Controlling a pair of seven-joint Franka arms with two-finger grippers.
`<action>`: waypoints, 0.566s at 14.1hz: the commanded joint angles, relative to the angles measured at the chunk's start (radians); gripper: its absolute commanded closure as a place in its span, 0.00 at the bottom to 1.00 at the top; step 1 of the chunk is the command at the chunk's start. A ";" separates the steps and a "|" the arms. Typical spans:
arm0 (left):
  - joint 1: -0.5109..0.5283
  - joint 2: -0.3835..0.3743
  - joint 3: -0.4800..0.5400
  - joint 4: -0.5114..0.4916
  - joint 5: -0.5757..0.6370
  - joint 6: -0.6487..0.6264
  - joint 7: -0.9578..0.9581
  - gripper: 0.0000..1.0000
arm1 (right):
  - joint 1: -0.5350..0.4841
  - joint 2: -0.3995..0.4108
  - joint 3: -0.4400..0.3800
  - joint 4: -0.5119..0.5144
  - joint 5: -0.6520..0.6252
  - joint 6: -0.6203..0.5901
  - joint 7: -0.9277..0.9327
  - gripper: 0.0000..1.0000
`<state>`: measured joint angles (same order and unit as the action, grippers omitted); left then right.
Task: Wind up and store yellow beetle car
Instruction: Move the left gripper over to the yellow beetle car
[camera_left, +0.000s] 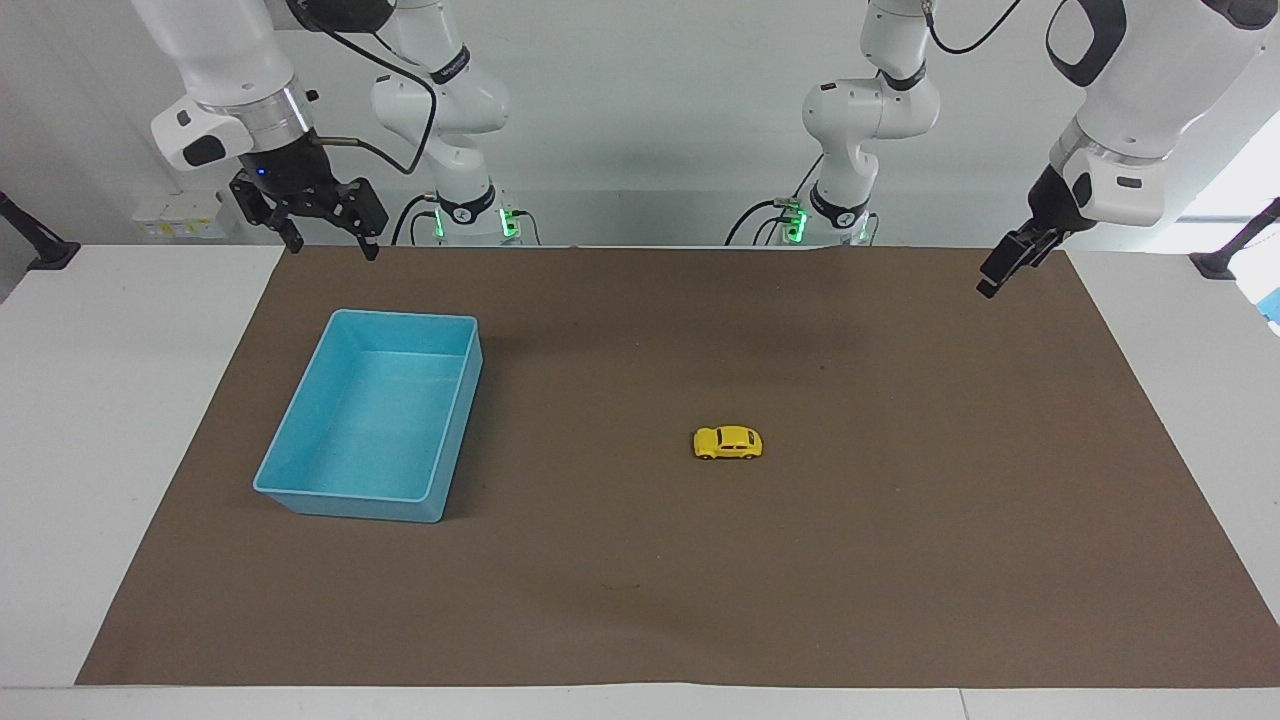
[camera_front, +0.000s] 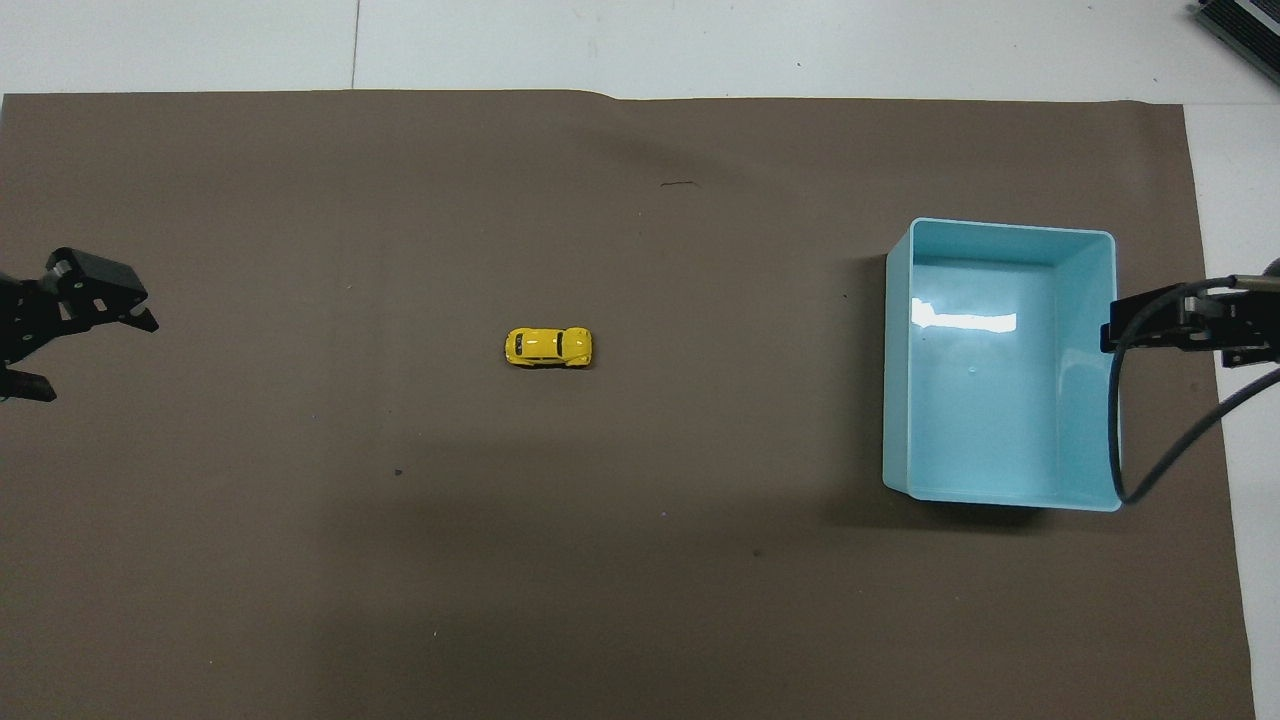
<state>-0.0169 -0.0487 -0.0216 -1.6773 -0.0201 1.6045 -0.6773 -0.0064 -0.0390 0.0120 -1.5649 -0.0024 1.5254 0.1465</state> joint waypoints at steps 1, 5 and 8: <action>0.015 -0.016 -0.012 -0.048 -0.017 0.043 -0.170 0.00 | -0.010 -0.012 0.003 -0.007 0.016 -0.005 -0.022 0.00; 0.003 -0.014 -0.012 -0.084 -0.017 0.107 -0.387 0.00 | -0.010 -0.012 0.003 -0.007 0.018 -0.005 -0.022 0.00; -0.012 0.006 -0.017 -0.082 -0.023 0.144 -0.586 0.00 | -0.010 -0.012 0.003 -0.007 0.018 -0.005 -0.022 0.00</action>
<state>-0.0182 -0.0462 -0.0348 -1.7377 -0.0252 1.7051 -1.1460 -0.0064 -0.0389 0.0120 -1.5649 -0.0024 1.5254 0.1465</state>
